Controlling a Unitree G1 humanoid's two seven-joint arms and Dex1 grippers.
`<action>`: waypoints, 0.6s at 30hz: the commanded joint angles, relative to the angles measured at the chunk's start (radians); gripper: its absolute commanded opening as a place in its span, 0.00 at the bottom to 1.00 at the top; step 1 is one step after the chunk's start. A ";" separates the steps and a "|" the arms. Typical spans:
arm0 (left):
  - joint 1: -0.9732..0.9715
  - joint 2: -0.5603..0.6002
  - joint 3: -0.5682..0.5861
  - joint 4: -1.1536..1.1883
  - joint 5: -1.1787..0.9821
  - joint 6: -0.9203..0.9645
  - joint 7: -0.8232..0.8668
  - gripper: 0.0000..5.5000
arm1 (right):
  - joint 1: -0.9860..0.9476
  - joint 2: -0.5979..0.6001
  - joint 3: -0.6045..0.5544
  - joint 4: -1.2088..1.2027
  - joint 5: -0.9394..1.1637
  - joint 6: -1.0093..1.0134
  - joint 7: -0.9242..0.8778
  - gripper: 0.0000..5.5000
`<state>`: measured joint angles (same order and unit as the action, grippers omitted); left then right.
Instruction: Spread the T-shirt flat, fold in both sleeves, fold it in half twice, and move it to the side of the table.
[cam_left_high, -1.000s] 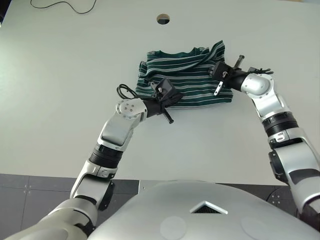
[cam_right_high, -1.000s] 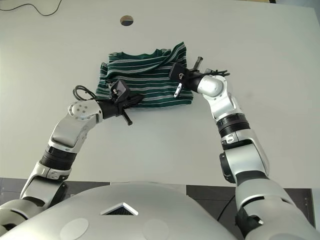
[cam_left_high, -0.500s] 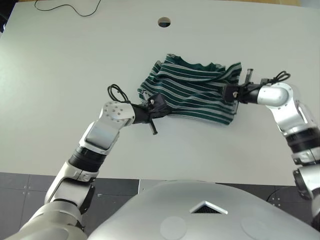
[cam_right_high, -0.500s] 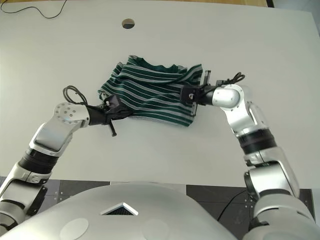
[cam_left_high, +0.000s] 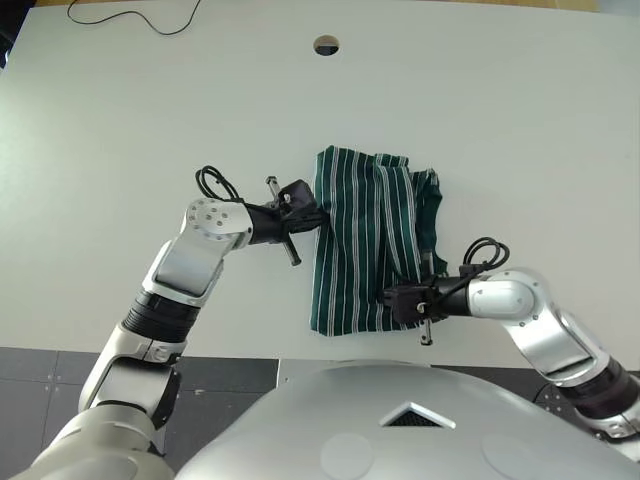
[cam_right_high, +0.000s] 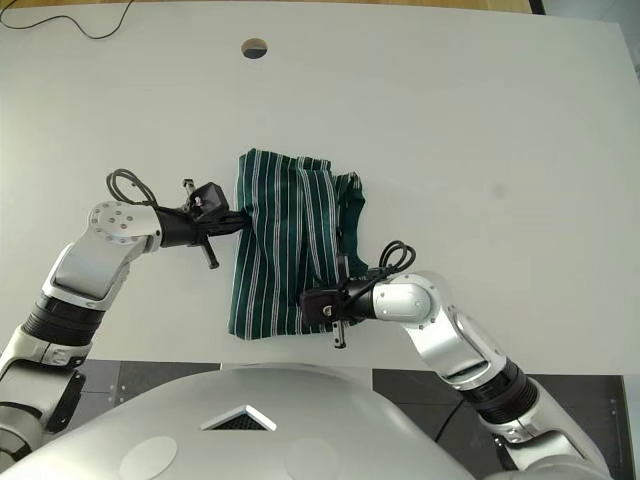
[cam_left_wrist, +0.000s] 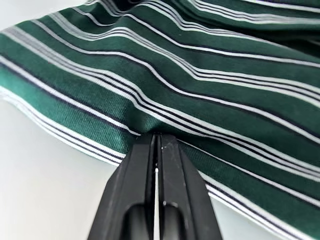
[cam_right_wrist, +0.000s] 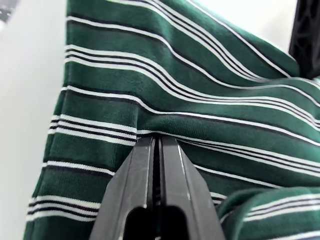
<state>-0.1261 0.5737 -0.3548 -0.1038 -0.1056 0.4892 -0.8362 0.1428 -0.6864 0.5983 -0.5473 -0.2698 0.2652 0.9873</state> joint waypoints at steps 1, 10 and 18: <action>0.008 -0.009 0.036 0.002 -0.013 0.005 0.015 0.02 | 0.001 -0.021 -0.085 -0.023 0.035 0.074 -0.018 0.02; 0.004 -0.020 0.108 -0.049 -0.077 0.022 -0.003 0.02 | -0.138 0.004 -0.234 -0.209 0.209 0.220 -0.020 0.02; 0.030 -0.052 0.023 -0.141 -0.108 0.048 -0.016 0.02 | -0.331 0.116 -0.067 0.166 0.098 0.128 -0.083 0.02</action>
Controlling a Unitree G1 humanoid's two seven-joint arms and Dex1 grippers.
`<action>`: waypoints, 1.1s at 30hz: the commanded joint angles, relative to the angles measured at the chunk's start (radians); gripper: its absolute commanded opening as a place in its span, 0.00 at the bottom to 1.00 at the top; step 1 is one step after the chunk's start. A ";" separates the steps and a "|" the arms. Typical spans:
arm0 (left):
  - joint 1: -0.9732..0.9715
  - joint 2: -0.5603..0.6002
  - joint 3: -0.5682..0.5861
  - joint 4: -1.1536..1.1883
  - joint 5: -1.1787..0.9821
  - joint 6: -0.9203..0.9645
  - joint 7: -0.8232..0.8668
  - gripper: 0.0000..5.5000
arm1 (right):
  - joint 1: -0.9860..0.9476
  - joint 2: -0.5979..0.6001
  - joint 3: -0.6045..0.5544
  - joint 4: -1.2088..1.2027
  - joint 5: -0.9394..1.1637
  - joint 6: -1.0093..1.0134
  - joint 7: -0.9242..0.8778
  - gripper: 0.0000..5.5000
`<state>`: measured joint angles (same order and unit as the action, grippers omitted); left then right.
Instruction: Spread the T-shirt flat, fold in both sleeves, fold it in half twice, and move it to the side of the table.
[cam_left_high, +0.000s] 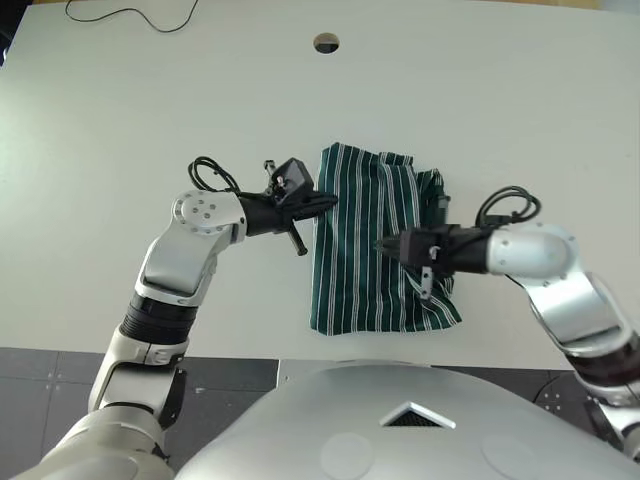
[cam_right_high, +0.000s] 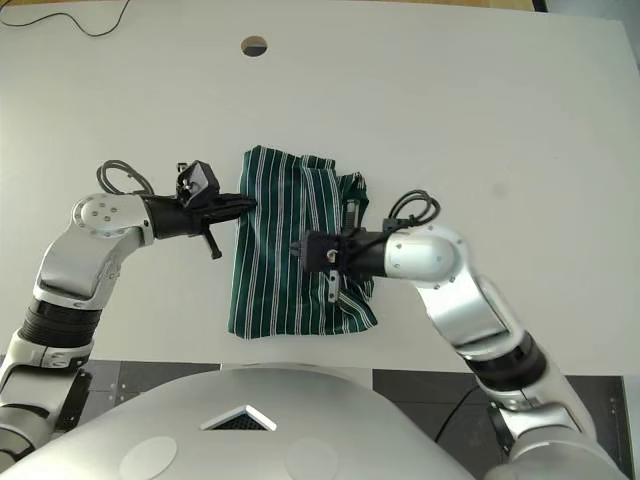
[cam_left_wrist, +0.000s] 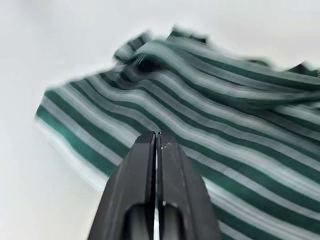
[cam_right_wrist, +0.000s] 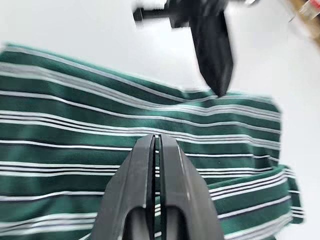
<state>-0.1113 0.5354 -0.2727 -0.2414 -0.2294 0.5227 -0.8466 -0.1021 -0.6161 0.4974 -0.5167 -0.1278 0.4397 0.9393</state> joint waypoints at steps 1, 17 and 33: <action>0.024 -0.018 -0.090 0.008 0.030 0.009 -0.005 0.02 | -0.114 0.061 0.045 0.192 -0.066 -0.071 -0.053 0.02; 0.034 0.001 -0.243 0.211 0.230 -0.072 0.055 0.02 | -0.091 -0.113 0.022 0.360 -0.196 -0.228 -0.020 0.02; 0.076 -0.013 -0.075 0.073 0.028 -0.187 -0.035 0.02 | 0.092 -0.228 -0.337 0.297 -0.021 -0.639 -0.166 0.02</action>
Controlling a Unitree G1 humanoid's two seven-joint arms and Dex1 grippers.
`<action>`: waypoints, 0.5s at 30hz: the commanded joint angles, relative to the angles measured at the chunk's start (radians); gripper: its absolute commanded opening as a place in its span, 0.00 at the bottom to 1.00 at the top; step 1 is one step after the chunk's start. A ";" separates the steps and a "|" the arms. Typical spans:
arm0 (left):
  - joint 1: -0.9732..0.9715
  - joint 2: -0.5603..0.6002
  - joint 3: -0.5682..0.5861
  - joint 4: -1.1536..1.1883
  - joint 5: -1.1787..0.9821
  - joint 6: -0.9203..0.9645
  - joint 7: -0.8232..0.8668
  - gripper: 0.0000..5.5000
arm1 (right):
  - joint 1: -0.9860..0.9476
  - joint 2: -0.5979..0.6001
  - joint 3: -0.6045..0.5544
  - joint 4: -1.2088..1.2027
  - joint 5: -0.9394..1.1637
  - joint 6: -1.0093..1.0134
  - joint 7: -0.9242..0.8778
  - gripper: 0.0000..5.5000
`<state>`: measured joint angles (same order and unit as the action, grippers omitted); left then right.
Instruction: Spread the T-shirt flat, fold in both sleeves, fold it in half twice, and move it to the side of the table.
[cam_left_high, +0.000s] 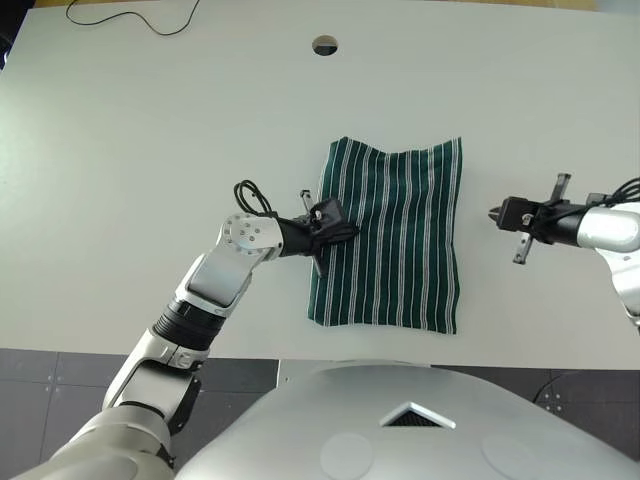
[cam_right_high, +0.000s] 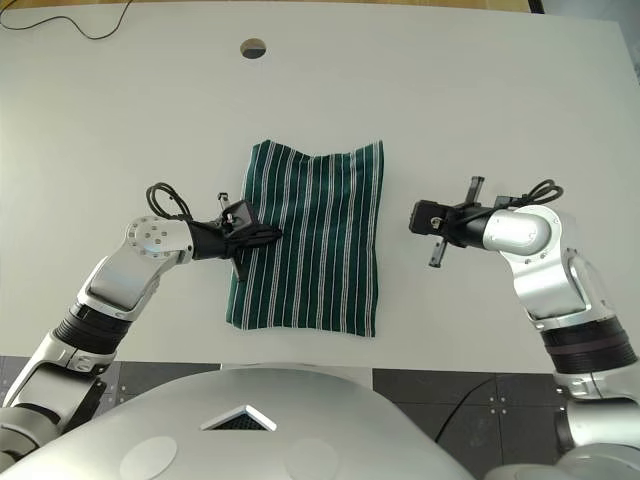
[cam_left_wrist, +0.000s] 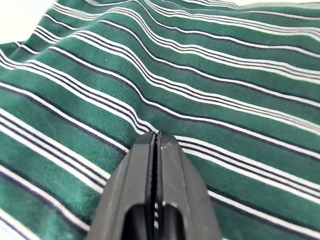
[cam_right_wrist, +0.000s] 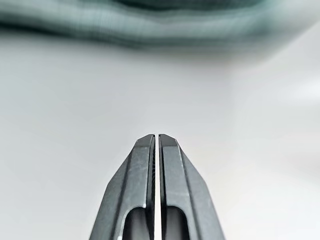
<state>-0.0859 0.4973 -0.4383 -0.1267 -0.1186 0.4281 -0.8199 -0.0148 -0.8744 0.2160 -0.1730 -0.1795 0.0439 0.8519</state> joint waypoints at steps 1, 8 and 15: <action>0.062 0.021 0.144 -0.064 -0.112 -0.212 -0.076 0.02 | 0.009 0.021 -0.061 -0.047 -0.017 -0.351 -0.127 0.02; 0.093 0.224 0.313 -0.066 0.040 -0.742 -0.193 0.20 | 0.129 -0.106 -0.056 -0.021 -0.374 -0.818 -0.323 0.23; 0.061 0.353 0.243 0.200 0.511 -1.234 -0.018 0.41 | 0.202 -0.177 -0.064 -0.029 -0.432 -0.885 -0.304 0.47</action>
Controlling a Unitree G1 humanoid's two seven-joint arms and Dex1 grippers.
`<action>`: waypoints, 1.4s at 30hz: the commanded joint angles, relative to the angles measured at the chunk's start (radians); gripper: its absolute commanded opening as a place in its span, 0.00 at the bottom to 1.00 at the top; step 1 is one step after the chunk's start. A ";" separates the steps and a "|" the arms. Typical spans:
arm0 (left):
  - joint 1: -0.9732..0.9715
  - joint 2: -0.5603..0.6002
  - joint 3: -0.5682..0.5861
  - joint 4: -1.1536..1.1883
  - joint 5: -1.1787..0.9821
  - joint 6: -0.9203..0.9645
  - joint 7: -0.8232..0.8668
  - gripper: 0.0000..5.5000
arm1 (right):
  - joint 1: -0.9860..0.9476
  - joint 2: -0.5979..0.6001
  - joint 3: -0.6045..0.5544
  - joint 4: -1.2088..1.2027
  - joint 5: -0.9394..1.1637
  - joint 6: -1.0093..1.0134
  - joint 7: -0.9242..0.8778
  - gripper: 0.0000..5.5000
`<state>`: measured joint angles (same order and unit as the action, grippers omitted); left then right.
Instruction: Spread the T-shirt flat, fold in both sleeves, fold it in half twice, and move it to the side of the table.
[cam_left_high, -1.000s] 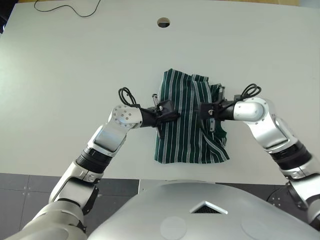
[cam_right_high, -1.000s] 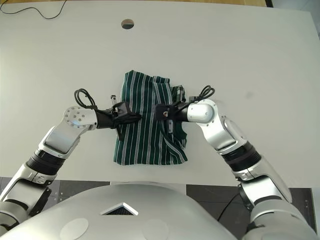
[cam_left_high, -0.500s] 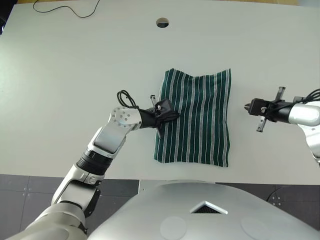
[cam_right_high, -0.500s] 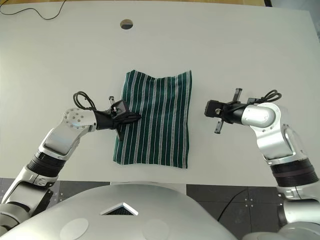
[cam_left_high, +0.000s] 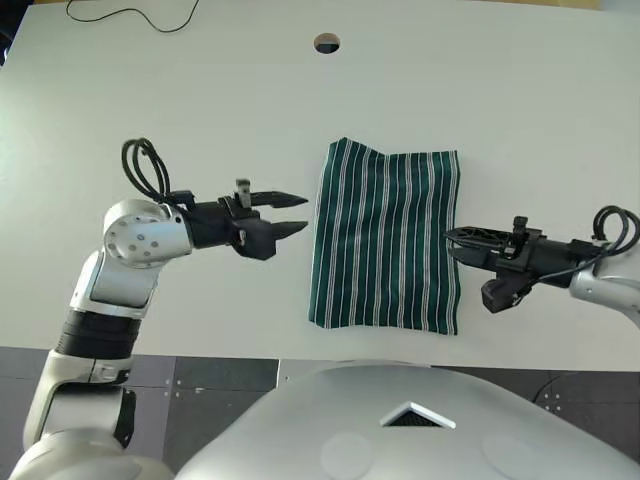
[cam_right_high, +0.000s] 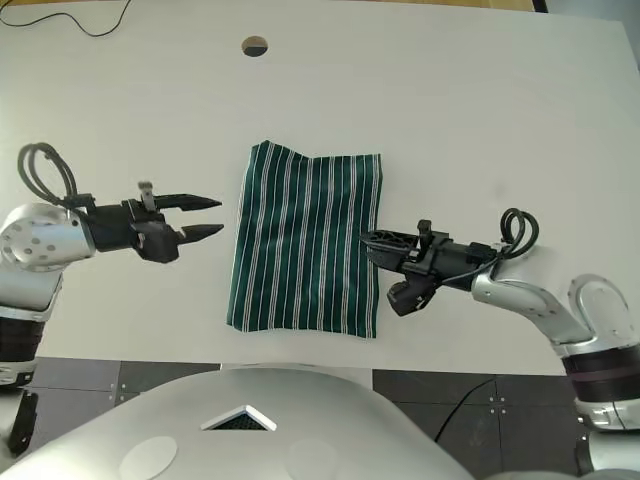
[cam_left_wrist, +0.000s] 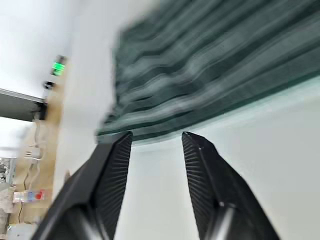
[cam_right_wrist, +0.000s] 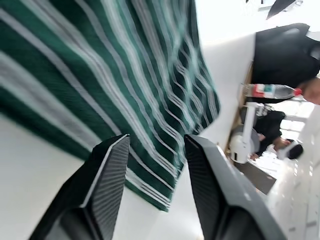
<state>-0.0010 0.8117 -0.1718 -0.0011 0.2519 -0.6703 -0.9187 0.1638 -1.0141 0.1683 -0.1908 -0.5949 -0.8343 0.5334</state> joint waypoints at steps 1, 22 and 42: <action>-0.030 0.044 -0.028 0.094 0.184 -0.173 0.114 0.44 | 0.029 -0.043 -0.020 -0.015 -0.016 -0.004 0.017 0.50; -0.066 -0.058 -0.225 0.194 0.364 -0.304 0.379 0.45 | -0.050 0.073 0.126 0.069 -0.171 -0.044 -0.027 0.82; 0.001 -0.051 -0.325 0.152 0.274 -0.261 0.340 0.45 | -0.032 0.071 0.245 0.105 -0.178 -0.059 -0.048 0.25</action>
<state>-0.0237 0.7369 -0.4773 0.1417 0.4954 -0.9563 -0.5479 0.1095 -0.9125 0.3954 -0.1087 -0.7247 -0.9033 0.4410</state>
